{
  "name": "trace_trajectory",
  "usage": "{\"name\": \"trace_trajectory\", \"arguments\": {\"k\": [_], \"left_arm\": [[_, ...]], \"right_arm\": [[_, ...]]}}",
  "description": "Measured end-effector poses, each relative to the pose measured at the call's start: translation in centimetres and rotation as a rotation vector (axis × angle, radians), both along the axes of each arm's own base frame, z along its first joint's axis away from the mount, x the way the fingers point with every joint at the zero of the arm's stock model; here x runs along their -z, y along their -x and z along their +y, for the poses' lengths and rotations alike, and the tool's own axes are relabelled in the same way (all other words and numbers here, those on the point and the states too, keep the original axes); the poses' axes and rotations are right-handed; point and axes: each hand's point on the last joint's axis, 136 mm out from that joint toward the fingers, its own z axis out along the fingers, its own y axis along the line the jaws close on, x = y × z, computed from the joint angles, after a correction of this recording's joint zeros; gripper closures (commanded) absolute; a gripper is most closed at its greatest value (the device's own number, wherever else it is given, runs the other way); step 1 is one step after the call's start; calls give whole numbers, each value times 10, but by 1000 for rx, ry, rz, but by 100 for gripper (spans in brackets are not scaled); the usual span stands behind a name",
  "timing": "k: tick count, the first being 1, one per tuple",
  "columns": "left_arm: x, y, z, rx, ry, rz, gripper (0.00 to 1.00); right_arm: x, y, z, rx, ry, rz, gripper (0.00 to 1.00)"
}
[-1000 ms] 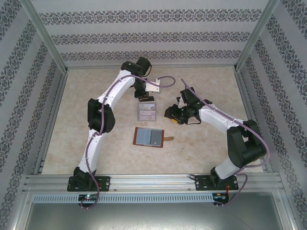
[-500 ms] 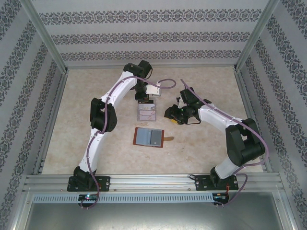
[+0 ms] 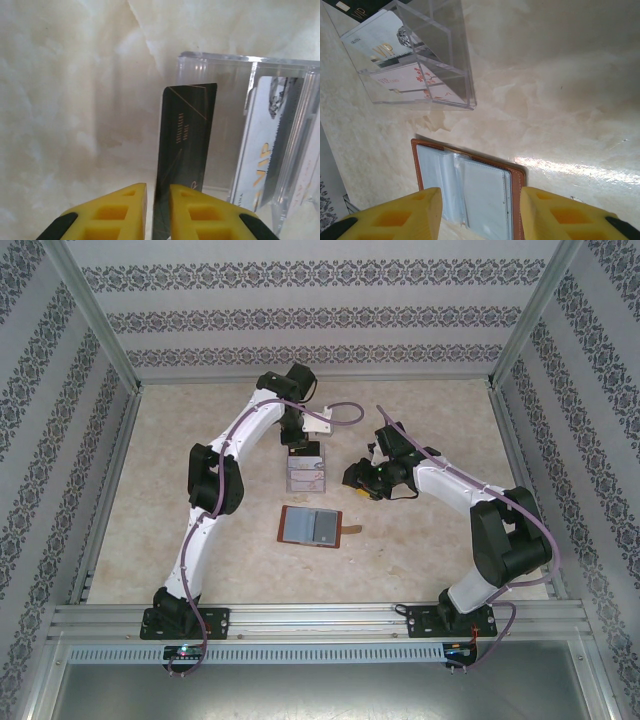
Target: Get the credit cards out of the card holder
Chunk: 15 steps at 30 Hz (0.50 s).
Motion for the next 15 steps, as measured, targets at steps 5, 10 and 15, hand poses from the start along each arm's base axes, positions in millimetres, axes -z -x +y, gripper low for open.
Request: {"name": "trace_trajectory", "arguments": {"k": [5, 10, 15], "left_arm": [[-1, -5, 2, -24, 4, -16, 79], [-4, -14, 0, -55, 29, -42, 79], [-6, -20, 0, -82, 44, -61, 80]], "right_arm": [[0, 0, 0, 0, 0, 0, 53], [0, 0, 0, 0, 0, 0, 53], [0, 0, 0, 0, 0, 0, 53]]}}
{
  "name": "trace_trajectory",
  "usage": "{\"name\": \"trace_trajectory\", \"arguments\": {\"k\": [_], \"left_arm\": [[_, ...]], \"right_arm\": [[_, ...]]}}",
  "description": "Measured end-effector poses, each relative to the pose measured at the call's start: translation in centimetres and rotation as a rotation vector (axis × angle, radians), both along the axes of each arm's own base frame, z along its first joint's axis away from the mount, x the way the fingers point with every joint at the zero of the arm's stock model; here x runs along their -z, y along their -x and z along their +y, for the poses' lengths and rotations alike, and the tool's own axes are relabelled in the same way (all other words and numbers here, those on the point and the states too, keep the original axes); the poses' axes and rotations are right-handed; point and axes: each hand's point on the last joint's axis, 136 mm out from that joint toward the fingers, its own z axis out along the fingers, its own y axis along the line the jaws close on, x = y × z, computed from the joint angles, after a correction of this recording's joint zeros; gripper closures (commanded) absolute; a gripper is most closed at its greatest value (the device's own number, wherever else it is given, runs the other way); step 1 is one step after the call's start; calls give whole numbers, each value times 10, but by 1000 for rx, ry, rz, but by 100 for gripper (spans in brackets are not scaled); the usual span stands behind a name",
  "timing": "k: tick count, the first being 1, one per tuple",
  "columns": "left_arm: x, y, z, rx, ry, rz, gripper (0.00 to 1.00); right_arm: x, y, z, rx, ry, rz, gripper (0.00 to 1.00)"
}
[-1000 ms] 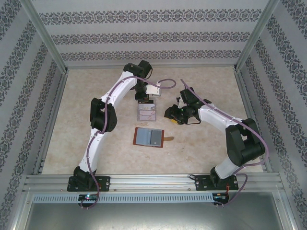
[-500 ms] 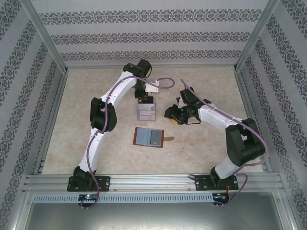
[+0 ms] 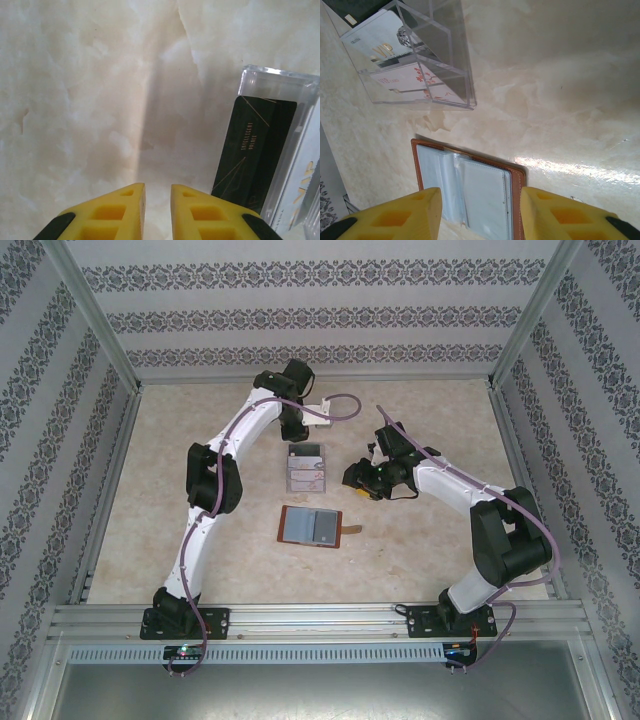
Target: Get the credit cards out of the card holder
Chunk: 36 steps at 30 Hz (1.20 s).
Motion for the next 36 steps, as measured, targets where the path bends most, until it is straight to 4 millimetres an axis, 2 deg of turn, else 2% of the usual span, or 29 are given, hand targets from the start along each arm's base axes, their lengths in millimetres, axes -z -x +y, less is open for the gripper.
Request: {"name": "trace_trajectory", "arguments": {"k": [11, 21, 26, 32, 36], "left_arm": [[-19, -1, -1, -113, 51, -10, 83], [-24, 7, -3, -456, 176, 84, 87], [-25, 24, -9, -647, 280, 198, 89], [-19, 57, -16, -813, 387, 351, 89], [-14, 79, -20, -903, 459, 442, 93]], "right_arm": [[0, 0, 0, 0, 0, 0, 53], [0, 2, 3, -9, 0, -1, 53], [0, 6, 8, -27, 0, -1, 53], [0, 10, 15, -48, -1, -1, 53], [-1, 14, 19, -63, -6, 2, 53]]}}
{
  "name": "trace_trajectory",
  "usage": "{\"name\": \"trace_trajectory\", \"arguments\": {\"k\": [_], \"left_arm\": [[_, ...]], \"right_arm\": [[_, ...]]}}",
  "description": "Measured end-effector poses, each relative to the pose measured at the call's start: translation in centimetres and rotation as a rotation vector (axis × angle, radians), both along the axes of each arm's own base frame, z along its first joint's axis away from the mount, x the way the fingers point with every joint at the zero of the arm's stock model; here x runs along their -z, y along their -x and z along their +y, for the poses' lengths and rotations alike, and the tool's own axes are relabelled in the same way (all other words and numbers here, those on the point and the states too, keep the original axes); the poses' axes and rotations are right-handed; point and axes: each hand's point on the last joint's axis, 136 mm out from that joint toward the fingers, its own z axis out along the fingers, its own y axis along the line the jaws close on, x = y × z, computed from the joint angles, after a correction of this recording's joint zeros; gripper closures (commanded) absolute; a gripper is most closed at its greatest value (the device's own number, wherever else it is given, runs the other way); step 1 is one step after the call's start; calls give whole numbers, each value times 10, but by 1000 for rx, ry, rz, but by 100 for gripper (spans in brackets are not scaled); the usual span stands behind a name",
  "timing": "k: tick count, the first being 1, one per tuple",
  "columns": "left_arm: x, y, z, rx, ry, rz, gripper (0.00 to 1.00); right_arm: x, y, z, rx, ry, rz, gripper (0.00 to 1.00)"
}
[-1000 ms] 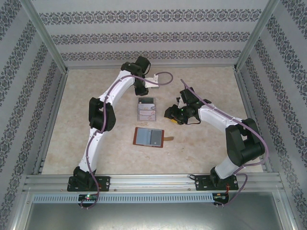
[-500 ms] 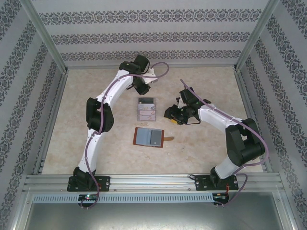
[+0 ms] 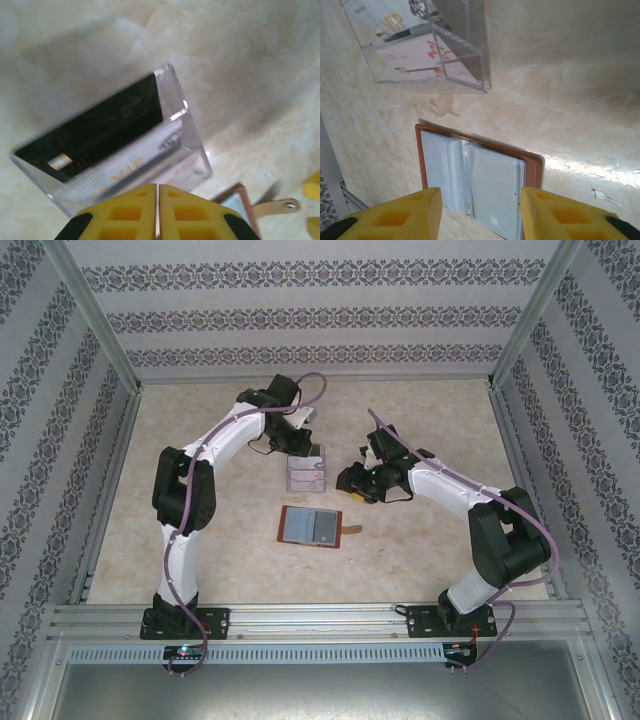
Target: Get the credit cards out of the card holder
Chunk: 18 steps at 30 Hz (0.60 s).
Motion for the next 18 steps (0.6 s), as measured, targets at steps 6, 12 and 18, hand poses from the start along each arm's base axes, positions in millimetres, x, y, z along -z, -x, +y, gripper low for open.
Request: {"name": "trace_trajectory", "arguments": {"k": [6, 12, 18], "left_arm": [[5, 17, -6, -140, 52, 83, 97], [14, 58, -18, -182, 45, 155, 96], [14, 99, -34, -179, 70, 191, 97]], "right_arm": [[0, 5, 6, -22, -9, 5, 53], [7, 14, 10, -44, -7, 29, 54], [26, 30, 13, -69, 11, 79, 64]]}}
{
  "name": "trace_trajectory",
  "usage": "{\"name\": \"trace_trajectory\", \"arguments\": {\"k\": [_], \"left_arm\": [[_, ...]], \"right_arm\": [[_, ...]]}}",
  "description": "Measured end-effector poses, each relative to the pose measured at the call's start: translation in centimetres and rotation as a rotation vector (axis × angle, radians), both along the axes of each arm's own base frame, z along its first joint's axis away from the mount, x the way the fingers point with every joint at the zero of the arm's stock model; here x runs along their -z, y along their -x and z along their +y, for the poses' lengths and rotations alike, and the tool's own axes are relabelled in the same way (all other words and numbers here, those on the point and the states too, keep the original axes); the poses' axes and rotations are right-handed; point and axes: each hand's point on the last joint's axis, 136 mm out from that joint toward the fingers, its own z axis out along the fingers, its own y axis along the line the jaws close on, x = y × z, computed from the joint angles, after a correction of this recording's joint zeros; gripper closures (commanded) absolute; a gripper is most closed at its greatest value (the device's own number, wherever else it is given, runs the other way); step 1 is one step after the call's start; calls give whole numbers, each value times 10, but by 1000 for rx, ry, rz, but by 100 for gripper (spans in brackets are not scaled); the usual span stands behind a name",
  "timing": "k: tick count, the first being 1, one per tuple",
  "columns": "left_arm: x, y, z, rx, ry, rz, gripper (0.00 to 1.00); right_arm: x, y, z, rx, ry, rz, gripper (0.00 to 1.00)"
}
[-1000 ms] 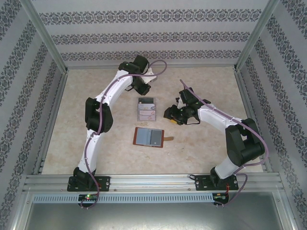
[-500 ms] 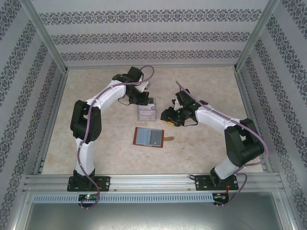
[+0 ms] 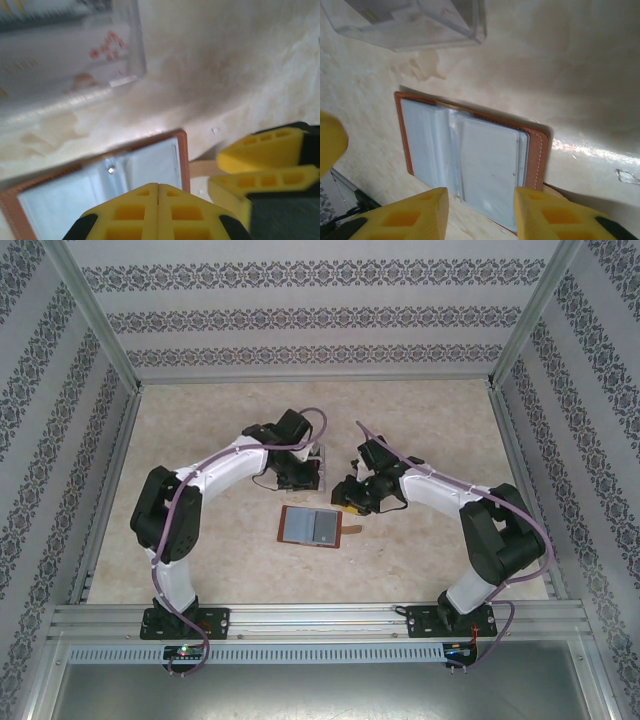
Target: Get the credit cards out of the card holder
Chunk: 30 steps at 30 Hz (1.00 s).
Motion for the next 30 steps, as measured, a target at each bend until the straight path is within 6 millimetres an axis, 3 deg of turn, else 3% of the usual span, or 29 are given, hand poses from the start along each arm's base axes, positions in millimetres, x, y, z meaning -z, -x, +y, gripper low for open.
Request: {"name": "trace_trajectory", "arguments": {"k": [6, 9, 22, 30], "left_arm": [[23, 32, -4, -34, 9, 87, 98], [32, 44, -9, -38, 6, 114, 99], [36, 60, -35, -25, 73, 145, 100], [58, 68, -37, -26, 54, 199, 100]], "right_arm": [[12, 10, -3, -4, 15, 32, 81], [17, 10, -3, -4, 18, 38, 84], [37, 15, 1, -21, 32, 80, 87], [43, 17, 3, -29, 33, 90, 87]]}}
